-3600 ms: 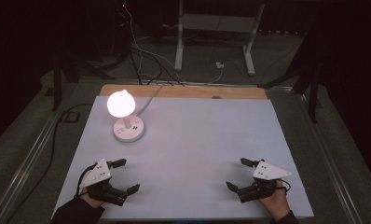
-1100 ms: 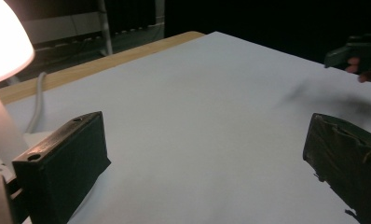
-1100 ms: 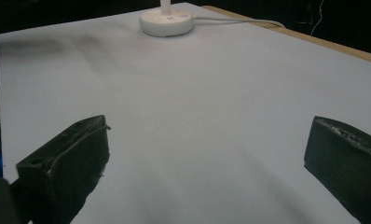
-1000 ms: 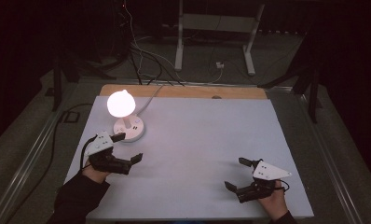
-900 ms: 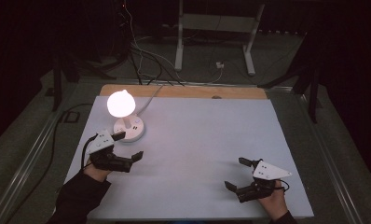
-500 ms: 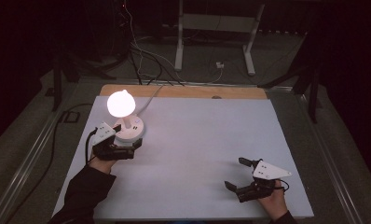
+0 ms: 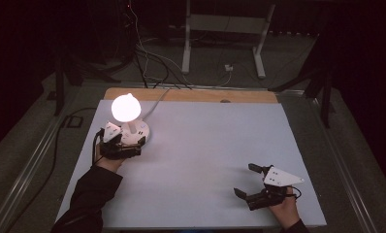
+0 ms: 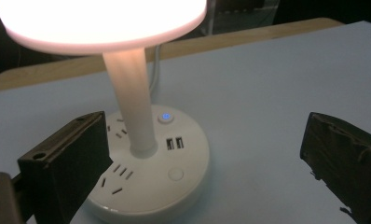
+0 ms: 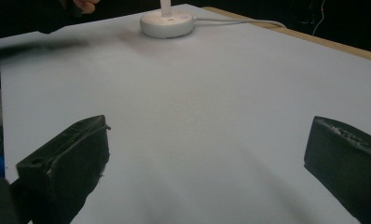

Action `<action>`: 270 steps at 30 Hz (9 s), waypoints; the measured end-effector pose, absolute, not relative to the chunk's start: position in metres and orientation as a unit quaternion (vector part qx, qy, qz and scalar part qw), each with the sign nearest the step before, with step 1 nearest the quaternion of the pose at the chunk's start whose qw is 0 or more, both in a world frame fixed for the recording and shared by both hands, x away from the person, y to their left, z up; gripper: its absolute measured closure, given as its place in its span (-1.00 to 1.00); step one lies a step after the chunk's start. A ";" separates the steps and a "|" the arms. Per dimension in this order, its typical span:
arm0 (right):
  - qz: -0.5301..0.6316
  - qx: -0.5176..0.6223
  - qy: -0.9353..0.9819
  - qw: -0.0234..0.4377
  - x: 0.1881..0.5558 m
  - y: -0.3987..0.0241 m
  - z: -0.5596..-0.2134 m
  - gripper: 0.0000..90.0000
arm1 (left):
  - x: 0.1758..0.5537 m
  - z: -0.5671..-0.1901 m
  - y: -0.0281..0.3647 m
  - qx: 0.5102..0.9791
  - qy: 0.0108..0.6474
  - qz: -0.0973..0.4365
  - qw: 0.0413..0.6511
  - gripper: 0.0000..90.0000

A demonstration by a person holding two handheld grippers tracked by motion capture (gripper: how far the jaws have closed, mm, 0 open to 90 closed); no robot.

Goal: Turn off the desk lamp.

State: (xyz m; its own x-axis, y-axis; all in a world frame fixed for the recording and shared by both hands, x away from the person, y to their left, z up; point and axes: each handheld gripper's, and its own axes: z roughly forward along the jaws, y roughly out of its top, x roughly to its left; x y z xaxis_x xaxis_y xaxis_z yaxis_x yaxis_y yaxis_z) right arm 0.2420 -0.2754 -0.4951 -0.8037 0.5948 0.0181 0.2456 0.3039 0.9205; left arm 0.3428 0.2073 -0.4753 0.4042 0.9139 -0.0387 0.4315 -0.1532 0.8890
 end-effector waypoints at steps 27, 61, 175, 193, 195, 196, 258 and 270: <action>0.524 0.261 0.793 0.167 0.242 -0.274 -0.495 -1.00 | 0.354 -0.496 0.202 0.718 0.500 0.285 0.393 0.63; 0.520 0.262 0.796 0.165 0.242 -0.273 -0.496 -1.00 | 0.369 -0.510 0.190 0.762 0.473 0.293 0.331 1.00; 0.516 0.260 0.799 0.165 0.242 -0.273 -0.497 -1.00 | 0.368 -0.507 0.205 0.749 0.478 0.263 0.376 1.00; 0.516 0.259 0.800 0.164 0.241 -0.273 -0.497 -1.00 | 0.369 -0.511 0.203 0.756 0.473 0.265 0.366 1.00; 0.515 0.260 0.801 0.164 0.241 -0.273 -0.497 -1.00 | 0.369 -0.512 0.203 0.756 0.472 0.272 0.363 1.00; 0.514 0.260 0.801 0.164 0.241 -0.273 -0.497 -1.00 | 0.370 -0.512 0.202 0.757 0.476 0.284 0.347 1.00; 0.514 0.259 0.802 0.159 0.242 -0.272 -0.498 -1.00 | 0.286 -0.482 0.201 0.797 0.398 0.150 0.428 -0.98; 0.508 0.260 0.806 0.157 0.242 -0.271 -0.499 -1.00 | 0.264 -0.492 0.207 0.806 0.384 0.137 0.428 -0.98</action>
State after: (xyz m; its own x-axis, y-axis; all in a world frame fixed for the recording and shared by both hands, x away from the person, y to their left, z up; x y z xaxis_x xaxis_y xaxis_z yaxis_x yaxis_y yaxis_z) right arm 0.2422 -0.2706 -0.4987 -0.8151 0.5792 0.0112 0.2598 0.3482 0.9007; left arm 0.2635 0.2074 -0.4916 0.6675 0.7367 -0.1081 0.5021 -0.3381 0.7960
